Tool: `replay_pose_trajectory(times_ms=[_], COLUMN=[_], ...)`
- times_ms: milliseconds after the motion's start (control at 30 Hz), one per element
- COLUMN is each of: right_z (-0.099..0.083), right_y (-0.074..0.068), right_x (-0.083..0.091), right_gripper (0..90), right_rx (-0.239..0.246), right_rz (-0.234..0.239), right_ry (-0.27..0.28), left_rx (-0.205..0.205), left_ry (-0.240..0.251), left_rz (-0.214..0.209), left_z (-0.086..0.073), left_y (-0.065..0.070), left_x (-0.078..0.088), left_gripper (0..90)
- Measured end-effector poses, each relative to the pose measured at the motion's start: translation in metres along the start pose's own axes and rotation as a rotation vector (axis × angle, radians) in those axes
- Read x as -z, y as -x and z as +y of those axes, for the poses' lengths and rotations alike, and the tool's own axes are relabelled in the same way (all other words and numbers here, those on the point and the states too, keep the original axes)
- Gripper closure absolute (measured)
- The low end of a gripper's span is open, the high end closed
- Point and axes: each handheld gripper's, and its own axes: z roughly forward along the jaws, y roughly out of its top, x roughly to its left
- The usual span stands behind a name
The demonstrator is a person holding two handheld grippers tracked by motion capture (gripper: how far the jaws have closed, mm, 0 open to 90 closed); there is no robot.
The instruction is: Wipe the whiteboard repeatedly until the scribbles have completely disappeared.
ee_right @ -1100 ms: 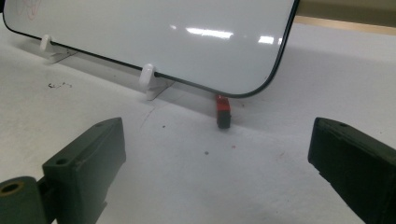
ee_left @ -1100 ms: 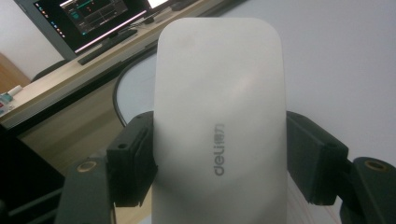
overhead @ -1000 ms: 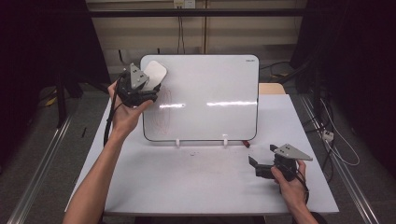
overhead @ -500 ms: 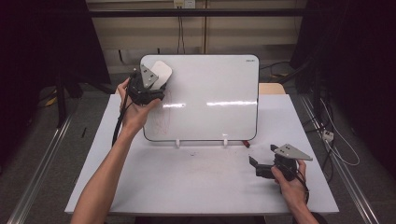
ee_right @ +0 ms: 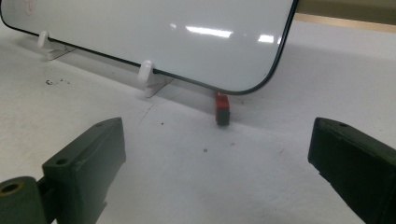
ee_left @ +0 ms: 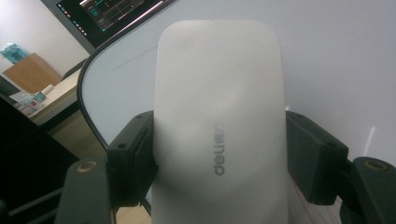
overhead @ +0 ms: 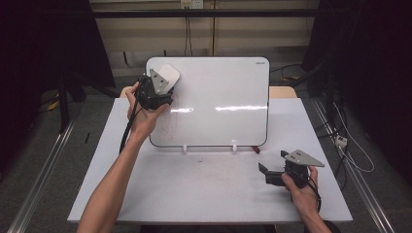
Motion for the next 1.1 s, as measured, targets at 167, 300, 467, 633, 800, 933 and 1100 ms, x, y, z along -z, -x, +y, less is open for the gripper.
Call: replay_pose_trajectory(times_ms=[167,300,467,633,800,933,1100], right_z=[0.0,0.0,0.0,0.001,0.001,0.001,0.001], right_y=[-0.001,0.0,-0.001,-0.002,-0.002,-0.002,-0.002], right_x=[0.001,0.001,0.0,-0.002,-0.001,0.0,0.0], right_gripper=[4.0,4.0,4.0,4.1,4.1,4.1,4.1], right_rx=[-0.001,0.008,0.007,0.011,0.009,0.011,0.008], right_rz=[0.0,0.0,0.001,0.004,0.004,0.007,0.01], right_ry=[0.005,0.005,0.0,-0.001,-0.003,0.002,-0.001], left_rx=[-0.017,-0.008,-0.015,-0.027,-0.041,-0.041,-0.022], left_ry=[0.006,0.015,0.018,0.004,0.004,0.004,0.006], left_rz=[0.008,0.011,0.015,-0.007,-0.009,-0.026,-0.015], left_z=[-0.003,-0.009,-0.012,-0.014,-0.015,-0.015,-0.008], left_y=[0.005,0.011,0.019,0.043,0.054,0.05,0.038], left_x=[0.001,0.002,0.003,0.005,0.006,0.006,0.003], left_gripper=[31.2,31.2,31.2,31.2,31.1,31.2,31.2])
